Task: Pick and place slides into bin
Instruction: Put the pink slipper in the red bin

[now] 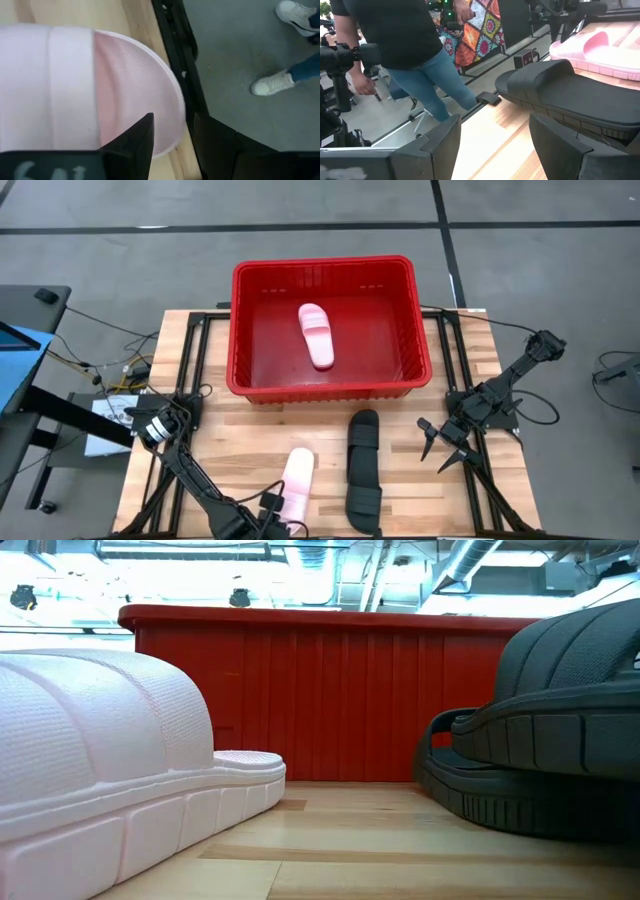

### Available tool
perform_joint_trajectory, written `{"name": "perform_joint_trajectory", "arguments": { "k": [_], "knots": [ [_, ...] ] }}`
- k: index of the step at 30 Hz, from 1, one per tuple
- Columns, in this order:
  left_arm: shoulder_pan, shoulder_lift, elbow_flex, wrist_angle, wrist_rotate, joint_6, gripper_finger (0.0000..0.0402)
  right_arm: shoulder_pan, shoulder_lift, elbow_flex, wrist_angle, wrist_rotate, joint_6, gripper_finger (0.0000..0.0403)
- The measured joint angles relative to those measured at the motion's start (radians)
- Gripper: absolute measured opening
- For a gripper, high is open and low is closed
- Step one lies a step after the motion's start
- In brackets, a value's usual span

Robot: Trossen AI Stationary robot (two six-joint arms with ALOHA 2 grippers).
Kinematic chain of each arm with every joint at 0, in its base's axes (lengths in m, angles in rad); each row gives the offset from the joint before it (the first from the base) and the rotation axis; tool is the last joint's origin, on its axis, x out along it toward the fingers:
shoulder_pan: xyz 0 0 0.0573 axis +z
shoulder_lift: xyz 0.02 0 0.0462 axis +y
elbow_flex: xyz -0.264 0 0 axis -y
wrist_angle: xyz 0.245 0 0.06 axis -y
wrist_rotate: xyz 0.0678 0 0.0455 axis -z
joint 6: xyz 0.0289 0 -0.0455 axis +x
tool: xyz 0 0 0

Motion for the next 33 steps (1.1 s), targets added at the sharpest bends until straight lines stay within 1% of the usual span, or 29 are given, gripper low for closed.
{"name": "perform_joint_trajectory", "arguments": {
  "k": [4, 8, 11, 18, 22, 28, 33],
  "knots": [
    [0.000, 0.000, 0.000, 0.006, 0.015, 0.009, 0.0132, 0.000, 0.000, 0.000, 0.000, 0.000, 0.000, 0.0226],
    [0.000, 0.000, 0.000, 0.009, -0.008, 0.012, 0.0137, 0.000, 0.000, 0.000, 0.000, 0.000, 0.000, 0.0226],
    [0.002, 0.000, 0.000, 0.008, -0.040, 0.018, 0.0148, 0.000, 0.000, 0.000, 0.000, 0.000, 0.000, 0.0226],
    [0.002, 0.000, 0.000, 0.003, -0.057, 0.020, 0.0183, 0.000, 0.000, 0.000, 0.000, 0.000, 0.000, 0.0226],
    [0.000, 0.000, -0.001, 0.003, -0.038, 0.021, 0.0195, 0.000, 0.000, 0.000, 0.000, 0.000, 0.000, 0.0226],
    [-0.003, 0.000, -0.001, 0.003, -0.036, 0.037, 0.0197, 0.000, 0.000, 0.000, 0.000, 0.000, 0.000, 0.0226],
    [-0.003, 0.046, 0.000, 0.015, -0.006, 0.040, 0.0197, 0.000, 0.000, 0.000, -0.001, 0.000, 0.000, 0.0226]
  ]
}}
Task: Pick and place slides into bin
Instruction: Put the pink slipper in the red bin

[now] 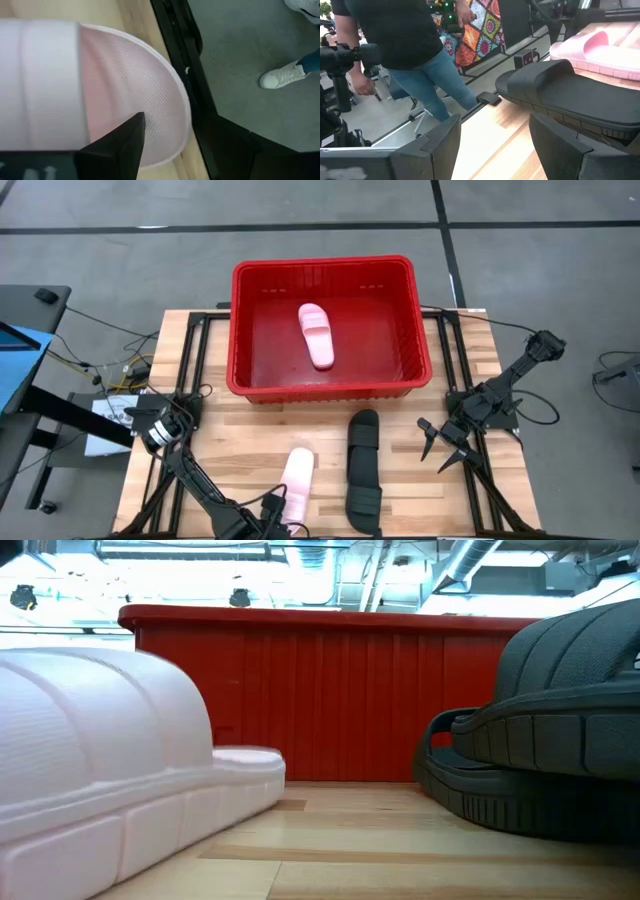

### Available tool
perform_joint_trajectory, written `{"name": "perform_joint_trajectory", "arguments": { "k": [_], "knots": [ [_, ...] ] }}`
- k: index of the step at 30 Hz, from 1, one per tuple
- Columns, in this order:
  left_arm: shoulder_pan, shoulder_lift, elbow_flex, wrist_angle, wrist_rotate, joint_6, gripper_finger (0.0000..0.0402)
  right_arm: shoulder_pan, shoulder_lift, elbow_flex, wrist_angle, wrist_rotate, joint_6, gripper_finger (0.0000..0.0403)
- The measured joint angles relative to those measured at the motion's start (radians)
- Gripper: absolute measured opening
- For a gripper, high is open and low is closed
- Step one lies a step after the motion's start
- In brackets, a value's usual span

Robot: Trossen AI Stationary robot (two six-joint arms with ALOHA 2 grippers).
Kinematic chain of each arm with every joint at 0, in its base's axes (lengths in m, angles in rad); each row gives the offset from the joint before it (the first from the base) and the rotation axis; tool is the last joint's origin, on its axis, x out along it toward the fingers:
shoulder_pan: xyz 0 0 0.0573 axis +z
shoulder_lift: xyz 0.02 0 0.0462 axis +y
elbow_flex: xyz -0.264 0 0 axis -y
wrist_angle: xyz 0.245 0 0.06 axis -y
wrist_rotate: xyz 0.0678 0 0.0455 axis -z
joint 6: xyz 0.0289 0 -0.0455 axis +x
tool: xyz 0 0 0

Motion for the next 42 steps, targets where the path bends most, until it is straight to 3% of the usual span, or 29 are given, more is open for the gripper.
{"name": "perform_joint_trajectory", "arguments": {
  "k": [18, 22, 31, 38, 42],
  "knots": [
    [0.006, 0.032, 0.005, -0.044, -0.066, -0.036, 0.0193, 0.000, 0.000, 0.000, 0.001, 0.000, 0.000, 0.0226],
    [0.013, 0.031, -0.001, -0.050, -0.068, -0.045, 0.0158, 0.000, 0.000, 0.000, 0.001, 0.000, 0.000, 0.0226],
    [0.016, 0.031, -0.001, -0.050, -0.058, -0.057, 0.0014, 0.000, 0.000, 0.000, 0.001, 0.000, 0.000, 0.0226],
    [0.006, 0.034, 0.016, -0.066, -0.115, -0.050, 0.0004, 0.000, 0.000, 0.000, 0.001, 0.000, 0.000, 0.0226],
    [-0.004, 0.041, 0.066, -0.179, -0.155, -0.032, 0.0002, 0.000, 0.000, 0.000, 0.001, 0.000, 0.000, 0.0226]
  ]
}}
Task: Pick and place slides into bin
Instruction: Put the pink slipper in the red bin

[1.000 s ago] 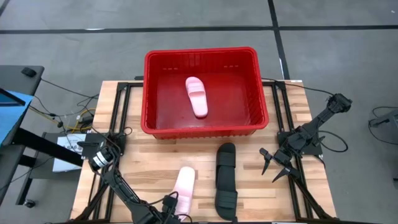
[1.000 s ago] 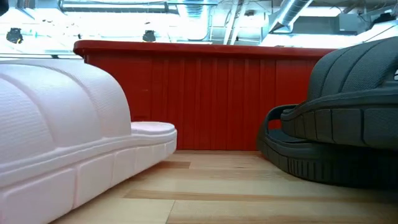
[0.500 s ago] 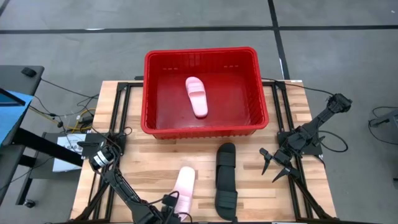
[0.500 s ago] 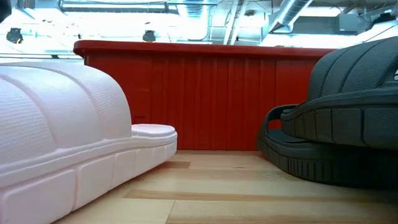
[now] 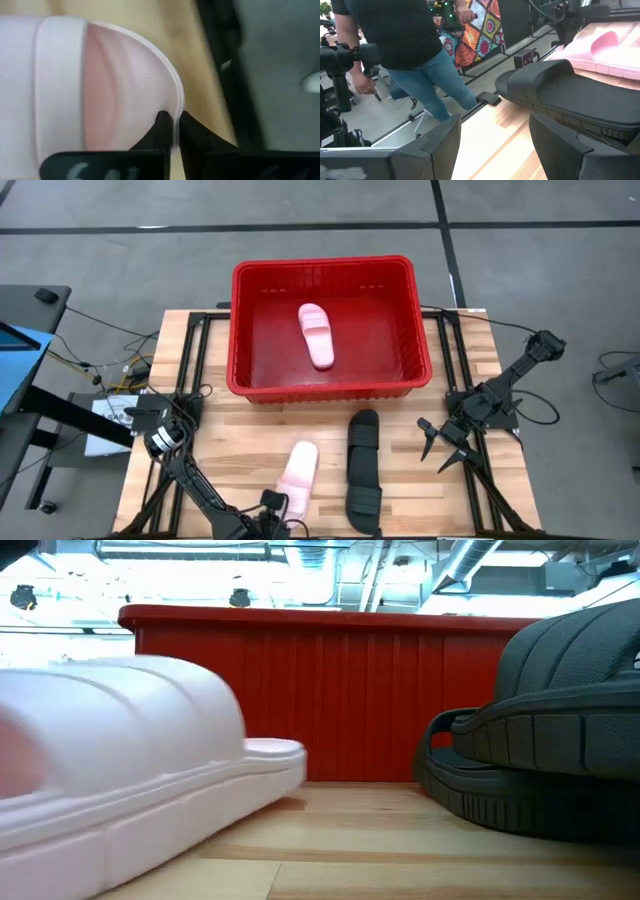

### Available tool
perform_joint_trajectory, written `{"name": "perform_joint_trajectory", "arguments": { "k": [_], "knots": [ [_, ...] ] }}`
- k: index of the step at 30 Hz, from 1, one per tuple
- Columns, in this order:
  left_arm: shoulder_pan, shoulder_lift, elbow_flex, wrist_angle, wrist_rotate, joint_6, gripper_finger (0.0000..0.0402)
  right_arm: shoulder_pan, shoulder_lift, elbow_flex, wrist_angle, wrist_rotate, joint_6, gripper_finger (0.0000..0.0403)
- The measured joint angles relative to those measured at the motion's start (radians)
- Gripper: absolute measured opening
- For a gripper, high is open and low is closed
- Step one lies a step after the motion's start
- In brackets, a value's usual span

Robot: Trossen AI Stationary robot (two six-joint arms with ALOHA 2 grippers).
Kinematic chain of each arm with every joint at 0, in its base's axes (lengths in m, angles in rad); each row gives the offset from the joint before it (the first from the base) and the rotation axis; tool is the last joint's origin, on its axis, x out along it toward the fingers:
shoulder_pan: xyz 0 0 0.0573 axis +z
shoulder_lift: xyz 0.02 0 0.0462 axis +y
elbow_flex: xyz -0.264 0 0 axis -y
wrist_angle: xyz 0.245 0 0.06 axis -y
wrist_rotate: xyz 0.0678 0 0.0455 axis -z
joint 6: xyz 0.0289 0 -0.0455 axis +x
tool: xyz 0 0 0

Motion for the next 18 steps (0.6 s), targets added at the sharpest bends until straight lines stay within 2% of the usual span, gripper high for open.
{"name": "perform_joint_trajectory", "arguments": {
  "k": [8, 18],
  "knots": [
    [-0.006, 0.002, 0.133, -0.244, 0.010, 0.007, 0.0000, 0.000, 0.000, 0.000, 0.000, 0.000, 0.000, 0.0226],
    [-0.031, -0.001, 0.344, -0.379, 0.027, 0.067, 0.0000, 0.000, 0.000, 0.000, 0.000, 0.000, 0.000, 0.0226]
  ]
}}
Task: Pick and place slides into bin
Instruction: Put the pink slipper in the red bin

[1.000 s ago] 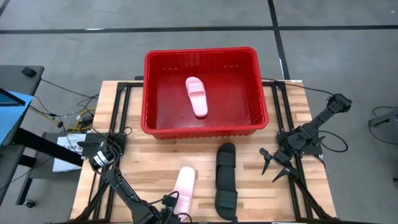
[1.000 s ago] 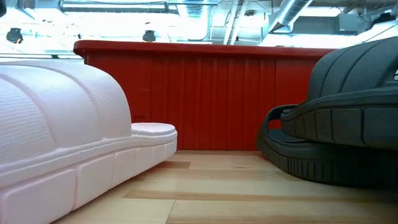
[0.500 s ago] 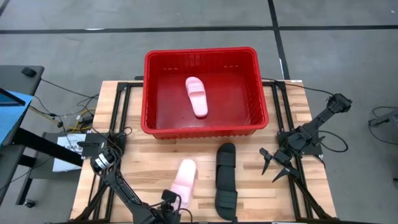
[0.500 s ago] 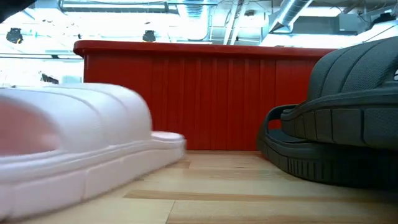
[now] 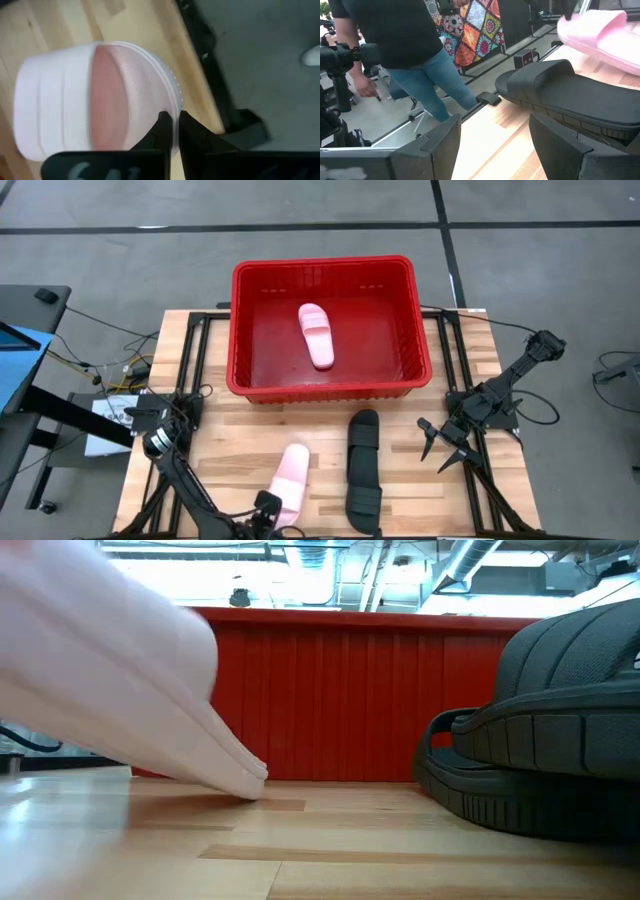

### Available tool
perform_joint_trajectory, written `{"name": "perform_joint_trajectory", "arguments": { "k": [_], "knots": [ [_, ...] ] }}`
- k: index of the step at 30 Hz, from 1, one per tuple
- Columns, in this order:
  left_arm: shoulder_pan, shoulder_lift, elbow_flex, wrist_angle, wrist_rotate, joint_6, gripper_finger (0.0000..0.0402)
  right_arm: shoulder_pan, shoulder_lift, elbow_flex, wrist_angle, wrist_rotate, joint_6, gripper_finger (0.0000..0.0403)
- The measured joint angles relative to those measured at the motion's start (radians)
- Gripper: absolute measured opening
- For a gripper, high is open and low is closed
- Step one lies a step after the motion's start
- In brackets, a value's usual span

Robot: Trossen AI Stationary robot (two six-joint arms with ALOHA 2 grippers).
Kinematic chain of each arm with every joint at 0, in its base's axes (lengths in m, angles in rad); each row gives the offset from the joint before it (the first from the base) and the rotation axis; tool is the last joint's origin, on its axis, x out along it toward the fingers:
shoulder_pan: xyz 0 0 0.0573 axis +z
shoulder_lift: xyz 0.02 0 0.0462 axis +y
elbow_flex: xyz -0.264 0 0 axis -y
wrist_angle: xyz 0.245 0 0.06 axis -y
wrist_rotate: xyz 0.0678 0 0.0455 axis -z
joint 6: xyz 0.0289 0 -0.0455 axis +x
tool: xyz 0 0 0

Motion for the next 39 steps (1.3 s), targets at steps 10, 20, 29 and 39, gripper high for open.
{"name": "perform_joint_trajectory", "arguments": {
  "k": [10, 20, 29, 39],
  "knots": [
    [-0.033, -0.002, 0.272, -0.233, -0.026, -0.011, 0.0000, 0.000, 0.000, 0.000, 0.000, 0.000, 0.000, 0.0226],
    [-0.042, -0.035, 0.326, -0.304, -0.072, 0.022, 0.0000, 0.000, 0.000, 0.000, 0.000, 0.000, 0.000, 0.0226],
    [-0.017, -0.037, 0.326, -0.303, -0.189, 0.187, 0.0000, 0.000, 0.000, 0.000, 0.000, 0.000, 0.000, 0.0226],
    [0.018, -0.186, 0.326, -0.304, -0.483, 0.316, 0.0000, 0.000, 0.000, 0.000, 0.000, 0.000, 0.000, 0.0226]
  ]
}}
